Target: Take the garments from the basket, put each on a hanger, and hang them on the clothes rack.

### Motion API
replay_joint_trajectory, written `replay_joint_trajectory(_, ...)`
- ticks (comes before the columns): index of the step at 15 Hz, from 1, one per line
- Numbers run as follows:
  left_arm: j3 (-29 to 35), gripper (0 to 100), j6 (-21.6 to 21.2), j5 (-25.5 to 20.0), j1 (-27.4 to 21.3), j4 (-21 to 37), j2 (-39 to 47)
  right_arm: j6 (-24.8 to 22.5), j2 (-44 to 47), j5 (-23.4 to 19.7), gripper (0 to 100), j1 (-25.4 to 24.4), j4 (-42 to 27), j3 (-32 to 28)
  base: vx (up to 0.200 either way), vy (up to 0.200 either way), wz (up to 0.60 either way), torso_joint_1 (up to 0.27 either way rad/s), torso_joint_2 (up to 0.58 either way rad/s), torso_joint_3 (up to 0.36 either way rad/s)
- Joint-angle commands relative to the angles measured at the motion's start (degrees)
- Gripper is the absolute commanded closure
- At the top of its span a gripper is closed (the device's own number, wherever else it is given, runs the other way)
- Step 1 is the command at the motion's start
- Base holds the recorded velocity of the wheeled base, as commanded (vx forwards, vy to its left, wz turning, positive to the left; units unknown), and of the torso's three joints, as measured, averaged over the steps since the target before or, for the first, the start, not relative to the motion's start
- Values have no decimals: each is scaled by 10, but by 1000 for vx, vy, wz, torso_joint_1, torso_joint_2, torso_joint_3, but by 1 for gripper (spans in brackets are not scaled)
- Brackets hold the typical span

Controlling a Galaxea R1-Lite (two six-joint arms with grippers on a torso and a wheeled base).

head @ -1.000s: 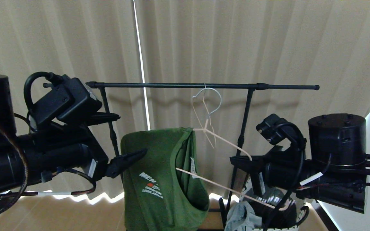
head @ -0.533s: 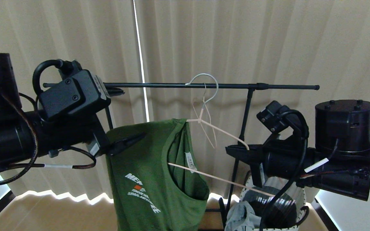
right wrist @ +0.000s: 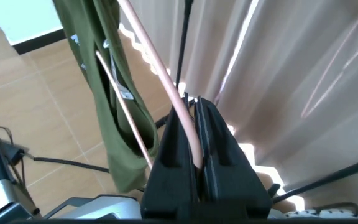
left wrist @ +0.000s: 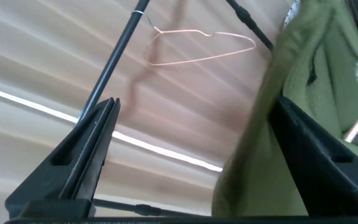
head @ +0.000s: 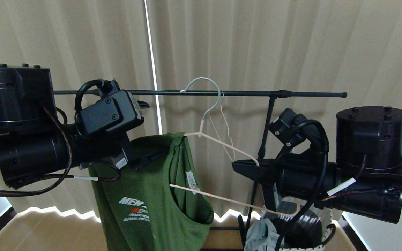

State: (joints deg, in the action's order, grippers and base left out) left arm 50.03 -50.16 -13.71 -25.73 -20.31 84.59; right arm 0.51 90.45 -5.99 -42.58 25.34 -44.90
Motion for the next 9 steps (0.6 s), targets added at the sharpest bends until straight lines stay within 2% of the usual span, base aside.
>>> replay_joint_trajectory(1,-1,0,1,0,1,0,3,0,-1,-2,100,-7,1,0,0,0,0,0,0,0)
replay_joint_trajectory(2,-2,100,1,0,1,0,3,0,-2,-2,100,-7,3,0,0,0,0,0,0,0)
replay_joint_trajectory(9,-12,100,3,0,1,0,1,0,-1,-2,100,-10,16,3,0,0,0,0,0,0)
